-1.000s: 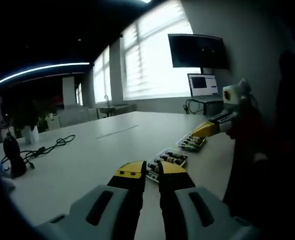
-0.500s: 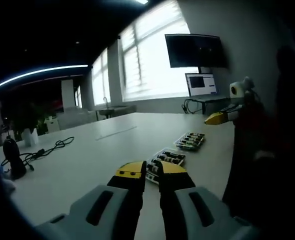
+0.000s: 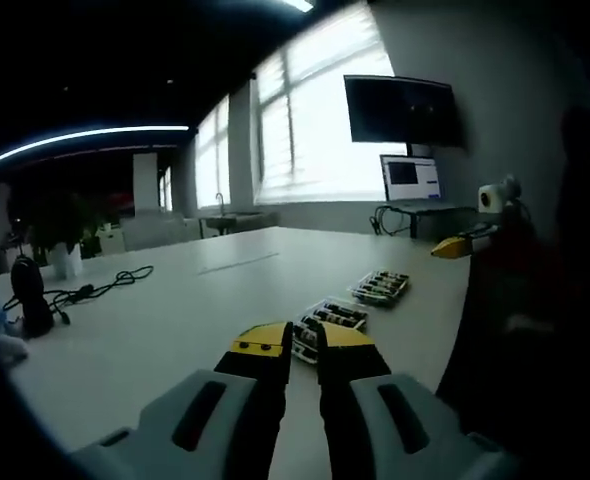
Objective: Grip medicine bottles put into box
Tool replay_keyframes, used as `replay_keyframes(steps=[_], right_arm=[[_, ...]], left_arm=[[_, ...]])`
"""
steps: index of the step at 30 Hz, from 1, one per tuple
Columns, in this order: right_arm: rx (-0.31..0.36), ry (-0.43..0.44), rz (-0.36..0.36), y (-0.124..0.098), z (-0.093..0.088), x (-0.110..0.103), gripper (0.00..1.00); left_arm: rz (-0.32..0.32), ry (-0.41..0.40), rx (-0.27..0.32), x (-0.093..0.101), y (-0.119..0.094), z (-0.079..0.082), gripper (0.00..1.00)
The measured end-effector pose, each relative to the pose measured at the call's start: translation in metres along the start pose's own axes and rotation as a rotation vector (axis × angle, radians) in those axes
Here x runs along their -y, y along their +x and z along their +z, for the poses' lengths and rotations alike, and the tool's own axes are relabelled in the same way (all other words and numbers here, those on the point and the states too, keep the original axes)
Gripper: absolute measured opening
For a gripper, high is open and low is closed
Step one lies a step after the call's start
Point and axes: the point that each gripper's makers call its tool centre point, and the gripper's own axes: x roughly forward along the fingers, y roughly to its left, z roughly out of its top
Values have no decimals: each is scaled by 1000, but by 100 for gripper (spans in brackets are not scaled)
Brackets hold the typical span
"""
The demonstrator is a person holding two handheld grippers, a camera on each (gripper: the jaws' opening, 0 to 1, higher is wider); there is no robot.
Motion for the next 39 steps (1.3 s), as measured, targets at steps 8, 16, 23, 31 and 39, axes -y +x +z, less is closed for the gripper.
replay_keyframes(steps=[8,16,23,31,39], right_arm=[[11,24,-13,-12,-9,5,0],[26,45,-27,-22,-17,10,0],[31,53,-33,-26,-19,10,0],[42,60,-45,-27,-18,11,0],[45,64,-42,-24,-18,7,0]], left_arm=[[-2,0,-3,8,-1,-4,4],[13,6,-32,14,-3,-17,4],[8,-27,-28,20,-6,-21,4],[16,-22,-23,18,-10,-21,4],[18,-21,-14,17,-13,-20,4]])
